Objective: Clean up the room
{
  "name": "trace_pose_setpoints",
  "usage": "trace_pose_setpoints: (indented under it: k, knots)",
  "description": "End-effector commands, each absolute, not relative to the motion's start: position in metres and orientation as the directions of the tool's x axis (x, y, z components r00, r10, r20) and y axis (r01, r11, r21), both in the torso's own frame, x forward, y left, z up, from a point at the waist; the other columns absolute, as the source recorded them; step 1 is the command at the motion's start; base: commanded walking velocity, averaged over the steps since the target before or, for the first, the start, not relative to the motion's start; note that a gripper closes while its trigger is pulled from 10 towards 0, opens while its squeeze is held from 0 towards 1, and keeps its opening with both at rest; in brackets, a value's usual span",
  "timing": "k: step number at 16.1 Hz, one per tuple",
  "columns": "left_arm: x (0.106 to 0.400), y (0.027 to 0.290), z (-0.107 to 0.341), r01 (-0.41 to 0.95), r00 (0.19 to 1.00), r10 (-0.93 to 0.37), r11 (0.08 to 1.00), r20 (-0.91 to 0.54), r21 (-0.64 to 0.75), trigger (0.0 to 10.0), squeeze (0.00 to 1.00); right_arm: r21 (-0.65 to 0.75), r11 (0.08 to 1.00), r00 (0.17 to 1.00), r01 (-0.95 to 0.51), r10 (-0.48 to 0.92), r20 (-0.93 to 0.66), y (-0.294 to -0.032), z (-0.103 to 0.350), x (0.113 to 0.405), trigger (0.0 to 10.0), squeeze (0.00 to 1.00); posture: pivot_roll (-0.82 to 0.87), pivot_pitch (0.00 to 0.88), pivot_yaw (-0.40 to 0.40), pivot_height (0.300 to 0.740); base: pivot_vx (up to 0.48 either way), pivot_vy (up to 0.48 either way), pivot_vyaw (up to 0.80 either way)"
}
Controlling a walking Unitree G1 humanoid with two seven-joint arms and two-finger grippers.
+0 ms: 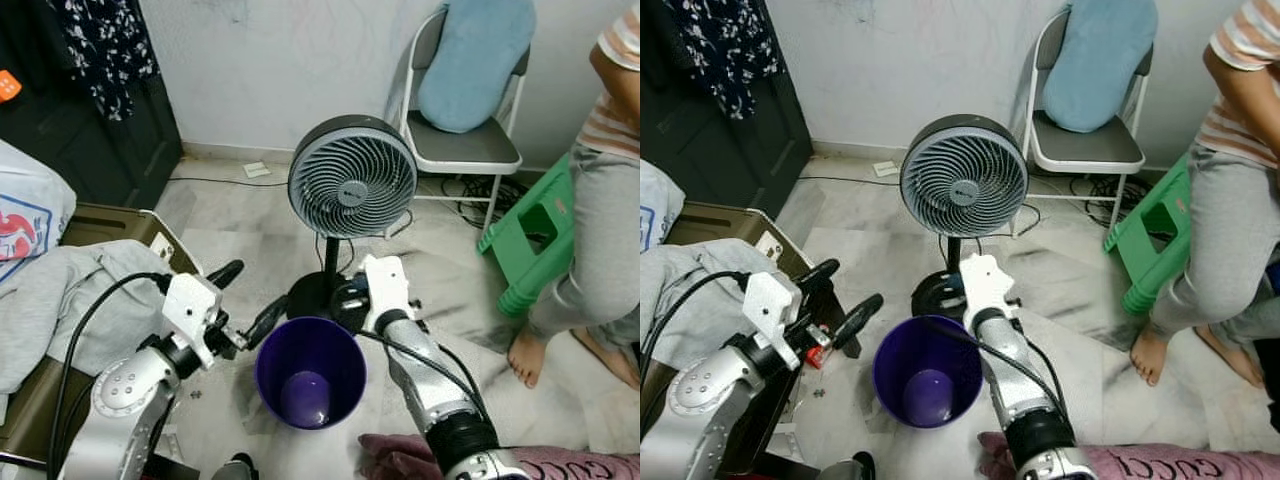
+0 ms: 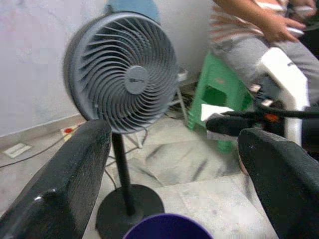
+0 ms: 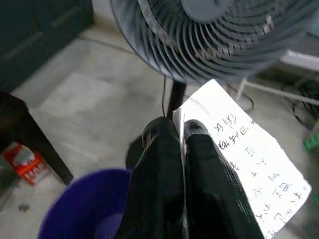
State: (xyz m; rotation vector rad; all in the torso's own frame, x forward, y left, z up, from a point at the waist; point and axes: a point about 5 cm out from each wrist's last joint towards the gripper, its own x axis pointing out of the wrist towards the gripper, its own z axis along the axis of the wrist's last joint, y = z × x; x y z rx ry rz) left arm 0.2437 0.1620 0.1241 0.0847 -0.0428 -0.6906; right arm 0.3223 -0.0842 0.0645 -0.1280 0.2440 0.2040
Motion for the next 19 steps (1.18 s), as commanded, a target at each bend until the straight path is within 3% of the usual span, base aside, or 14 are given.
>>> trace_pose_setpoints:
  k: [1,3,8,13,19]
  knots:
    - [0.239,0.161,0.123,0.664,0.746,-0.666,0.743,-0.004,0.085,10.0,0.00,-0.106,0.974,0.951,-0.198,0.165,-0.263,-0.085,0.067,0.327,10.0,0.00,0.09,0.185,-0.031,0.740,0.000,0.000,0.00]
    - [0.235,0.163,0.123,0.675,0.736,-0.676,0.732,-0.019,0.092,10.0,0.00,-0.126,0.971,0.947,-0.205,0.164,-0.276,-0.082,0.067,0.330,10.0,0.00,0.09,0.198,-0.026,0.740,0.000,0.000,0.80]
    - [0.221,0.147,0.114,0.712,0.701,-0.710,0.691,-0.068,0.121,10.0,0.00,0.006,0.988,0.900,-0.151,0.140,-0.413,-0.064,0.045,0.324,10.0,0.00,0.10,0.226,-0.024,0.740,0.000,0.000,0.76]
    - [0.206,0.130,0.117,0.720,0.690,-0.721,0.678,-0.055,0.145,10.0,0.00,0.013,0.999,0.851,0.041,-0.028,-0.524,-0.080,0.030,0.323,10.0,0.00,0.12,0.265,-0.024,0.740,0.000,0.000,0.00]
    - [0.206,0.140,0.132,0.683,0.725,-0.688,0.709,-0.038,0.174,10.0,0.00,-0.063,0.994,0.878,0.088,-0.108,-0.466,-0.095,0.038,0.332,10.0,0.00,0.16,0.317,-0.010,0.740,0.000,0.000,0.00]
